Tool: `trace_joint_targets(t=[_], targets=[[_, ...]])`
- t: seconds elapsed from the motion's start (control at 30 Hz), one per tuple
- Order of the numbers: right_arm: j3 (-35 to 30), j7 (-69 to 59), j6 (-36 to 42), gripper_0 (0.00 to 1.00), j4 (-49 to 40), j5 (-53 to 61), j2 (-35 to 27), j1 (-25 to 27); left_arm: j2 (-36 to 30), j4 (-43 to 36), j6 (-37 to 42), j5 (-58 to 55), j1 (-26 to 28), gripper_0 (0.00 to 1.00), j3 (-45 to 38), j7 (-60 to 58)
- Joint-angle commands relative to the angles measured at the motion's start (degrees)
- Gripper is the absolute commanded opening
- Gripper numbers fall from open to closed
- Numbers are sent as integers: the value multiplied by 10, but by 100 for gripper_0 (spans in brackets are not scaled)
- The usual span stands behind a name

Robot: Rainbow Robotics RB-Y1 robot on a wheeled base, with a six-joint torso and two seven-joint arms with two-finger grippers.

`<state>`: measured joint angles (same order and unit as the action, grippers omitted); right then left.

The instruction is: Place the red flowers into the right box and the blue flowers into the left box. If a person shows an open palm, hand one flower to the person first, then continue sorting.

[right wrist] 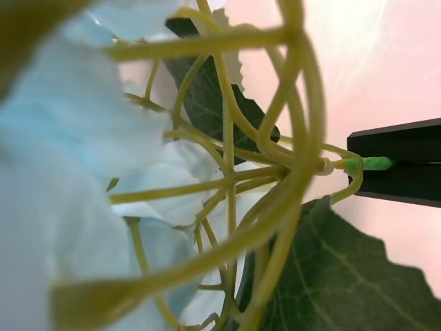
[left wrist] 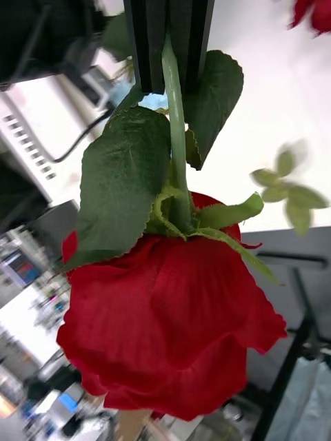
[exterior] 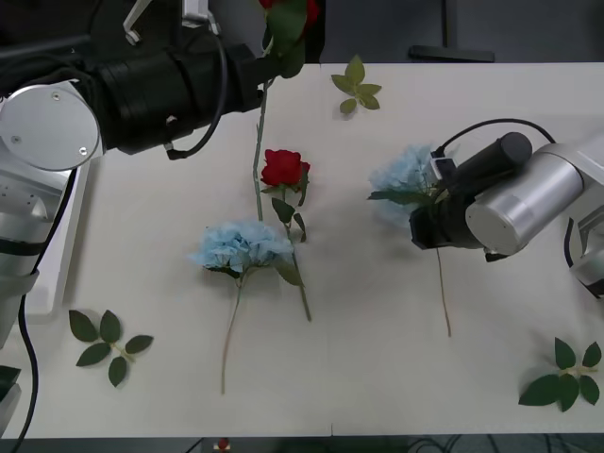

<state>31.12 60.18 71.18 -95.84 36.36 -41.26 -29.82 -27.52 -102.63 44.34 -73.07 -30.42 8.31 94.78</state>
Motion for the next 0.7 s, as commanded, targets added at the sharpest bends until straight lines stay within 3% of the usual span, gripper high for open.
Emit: trace_joint_targets(t=[0.03, 0.3, 0.43, 0.5, 0.7], targets=[[-5, 20, 3, 26, -13, -14, -7, -16, -16, -36, -30, -76, 22, 0, -9, 76], [-4, 28, 2, 64, -1, -21, -7, -11, -10, -57, -100, -193, 57, 0, -1, 128], [-4, 42, -2, 86, -1, -20, -7, -10, -1, -58, -173, -216, 62, 0, 35, 161], [-5, 49, -7, 91, -9, -16, -11, -11, 5, -58, -205, -215, 62, 0, 52, 169], [-59, 114, -10, 93, -22, 82, -22, -6, 12, -58, -273, -195, 56, 0, 93, 175]])
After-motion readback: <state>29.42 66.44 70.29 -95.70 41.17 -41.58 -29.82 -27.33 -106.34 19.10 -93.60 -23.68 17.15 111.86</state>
